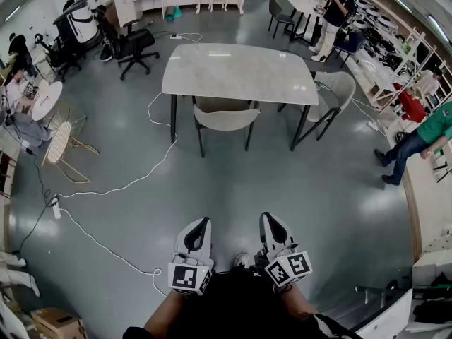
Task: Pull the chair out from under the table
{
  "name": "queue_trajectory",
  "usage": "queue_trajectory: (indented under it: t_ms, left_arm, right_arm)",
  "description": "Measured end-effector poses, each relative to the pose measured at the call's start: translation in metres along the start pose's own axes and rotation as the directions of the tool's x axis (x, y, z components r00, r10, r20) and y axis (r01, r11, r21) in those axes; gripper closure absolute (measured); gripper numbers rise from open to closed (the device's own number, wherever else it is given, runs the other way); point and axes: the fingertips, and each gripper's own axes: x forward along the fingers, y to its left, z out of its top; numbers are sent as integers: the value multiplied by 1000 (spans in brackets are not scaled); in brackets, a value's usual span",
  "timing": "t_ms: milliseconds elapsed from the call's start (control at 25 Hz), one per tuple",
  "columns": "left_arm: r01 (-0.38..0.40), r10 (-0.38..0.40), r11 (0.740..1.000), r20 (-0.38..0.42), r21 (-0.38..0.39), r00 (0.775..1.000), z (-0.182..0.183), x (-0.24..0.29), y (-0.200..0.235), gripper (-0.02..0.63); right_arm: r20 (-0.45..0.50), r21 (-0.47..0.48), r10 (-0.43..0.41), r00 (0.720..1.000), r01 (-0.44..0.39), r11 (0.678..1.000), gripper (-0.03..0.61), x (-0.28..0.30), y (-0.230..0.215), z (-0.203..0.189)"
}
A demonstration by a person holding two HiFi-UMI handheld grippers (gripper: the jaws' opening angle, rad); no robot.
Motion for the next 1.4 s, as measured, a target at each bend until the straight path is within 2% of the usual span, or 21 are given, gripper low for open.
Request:
queue_trajectory:
  t_ms: [360, 600, 960, 1200, 1400]
  left_arm:
    - [-4, 4, 1000, -8, -7, 1000, -3, 7, -18, 604]
    - [-6, 6, 1000, -18, -3, 1000, -6, 11, -29, 604]
    - [-15, 16, 1000, -23, 16, 1000, -8, 36, -69, 604]
    - [-63, 64, 998, -29, 11, 998, -9, 53, -88, 604]
    - [-76, 78, 996, -41, 48, 996, -16, 62, -101, 604]
  right_arm:
    - [-8, -3, 24, 1000, -24, 1000, 563, -10, -10, 3]
    - [22, 50, 28, 999, -29, 998, 561, -18, -23, 8]
    - [8, 43, 48, 999, -49, 998, 561, -38, -62, 16]
    - [-6, 57, 71, 997, -71, 996, 561, -45, -93, 20]
    - [17, 53, 94, 995, -95, 994, 561, -43, -116, 30]
